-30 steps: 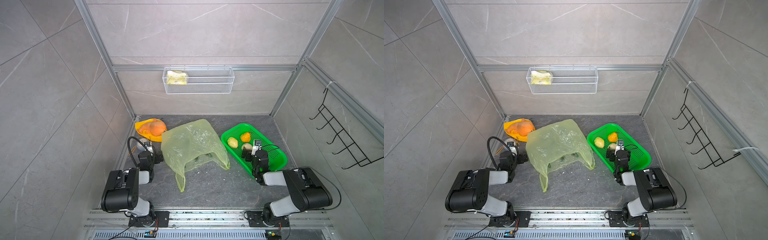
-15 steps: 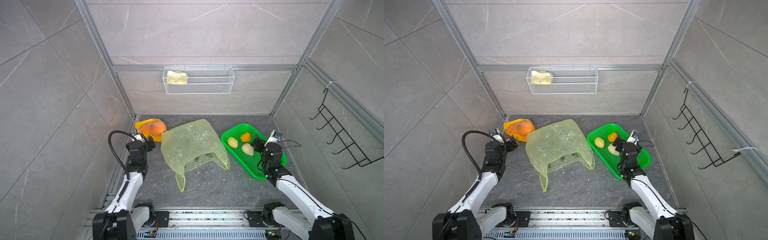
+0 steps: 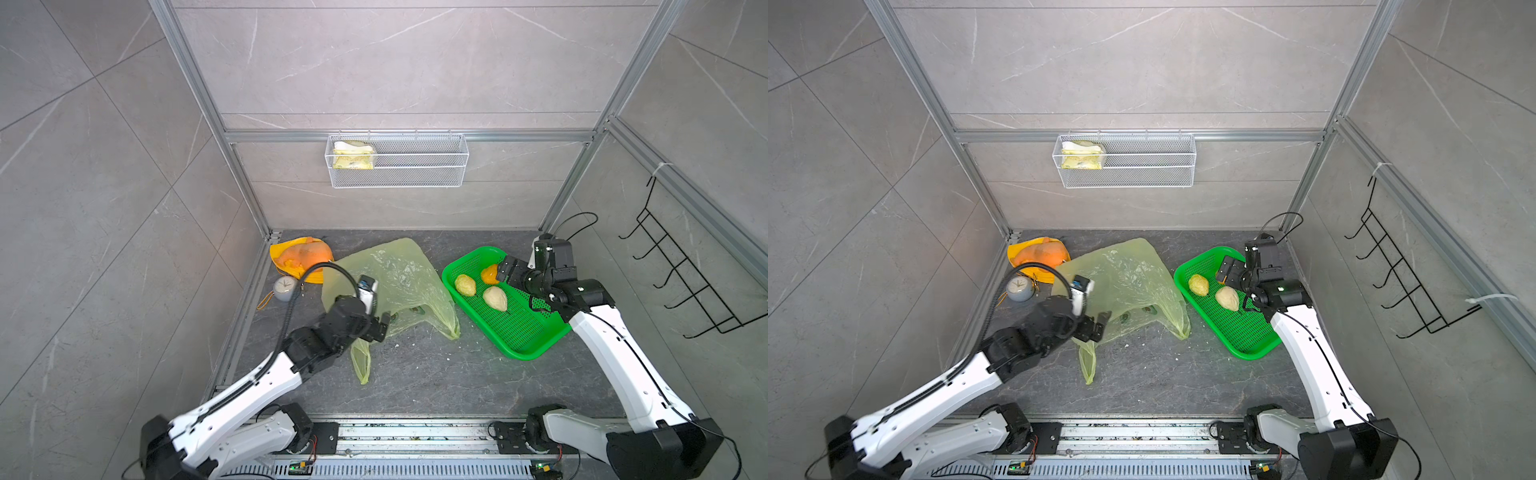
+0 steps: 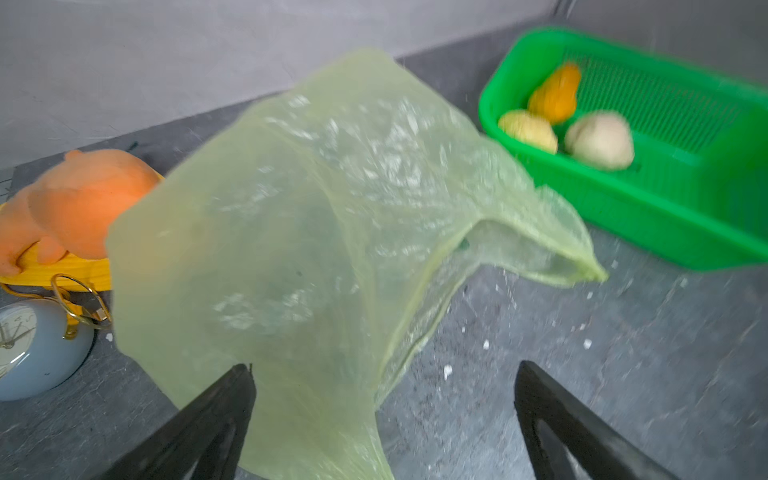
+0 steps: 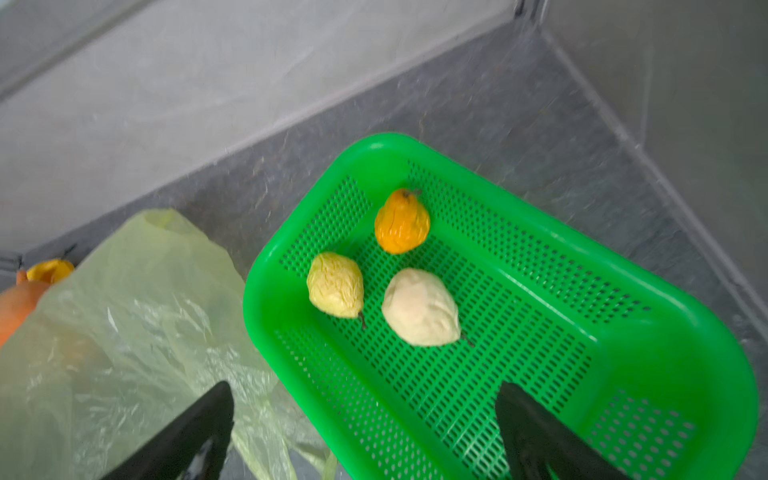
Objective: Place the pears into plastic bags & tie knots
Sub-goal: Pick up the plastic bag at the center of the board.
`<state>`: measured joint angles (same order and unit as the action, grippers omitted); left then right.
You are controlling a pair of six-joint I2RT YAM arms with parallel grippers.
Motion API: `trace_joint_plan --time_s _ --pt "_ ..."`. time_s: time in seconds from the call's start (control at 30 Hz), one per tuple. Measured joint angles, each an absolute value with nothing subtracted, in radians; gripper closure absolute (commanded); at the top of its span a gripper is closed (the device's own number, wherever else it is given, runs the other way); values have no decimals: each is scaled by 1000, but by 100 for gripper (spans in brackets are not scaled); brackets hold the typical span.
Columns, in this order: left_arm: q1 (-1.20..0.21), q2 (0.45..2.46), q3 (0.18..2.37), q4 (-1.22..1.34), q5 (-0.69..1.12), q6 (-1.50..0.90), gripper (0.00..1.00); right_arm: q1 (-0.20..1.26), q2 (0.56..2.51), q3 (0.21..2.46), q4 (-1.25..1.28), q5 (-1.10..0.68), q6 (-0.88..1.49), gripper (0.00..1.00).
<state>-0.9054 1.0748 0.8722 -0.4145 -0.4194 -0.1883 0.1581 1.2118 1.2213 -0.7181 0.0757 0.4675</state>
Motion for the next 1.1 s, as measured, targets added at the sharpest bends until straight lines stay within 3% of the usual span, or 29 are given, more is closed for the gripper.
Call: trace_joint_plan --time_s 0.23,0.43,0.5,0.53,0.57,0.73,1.1 --pt "-1015 1506 950 -476 -722 -139 0 158 1306 1223 -793 11 468 1" --pt "-1009 1692 1047 -467 -913 -113 1 139 1329 1238 -811 15 468 1" --pt "-994 1740 1074 -463 -947 -111 5 123 1335 1240 -811 15 468 1" --pt "-984 1759 1085 -463 -958 -110 10 115 1337 1240 -812 15 468 1" --pt "-969 1779 1097 -461 -968 -112 21 105 1340 1240 -811 14 469 1" --pt "-910 1813 1128 -471 -961 -96 100 60 1341 1236 -808 10 469 1" --pt "-902 1652 1366 -658 -741 -194 100 -34 1341 1140 -771 -36 472 1"
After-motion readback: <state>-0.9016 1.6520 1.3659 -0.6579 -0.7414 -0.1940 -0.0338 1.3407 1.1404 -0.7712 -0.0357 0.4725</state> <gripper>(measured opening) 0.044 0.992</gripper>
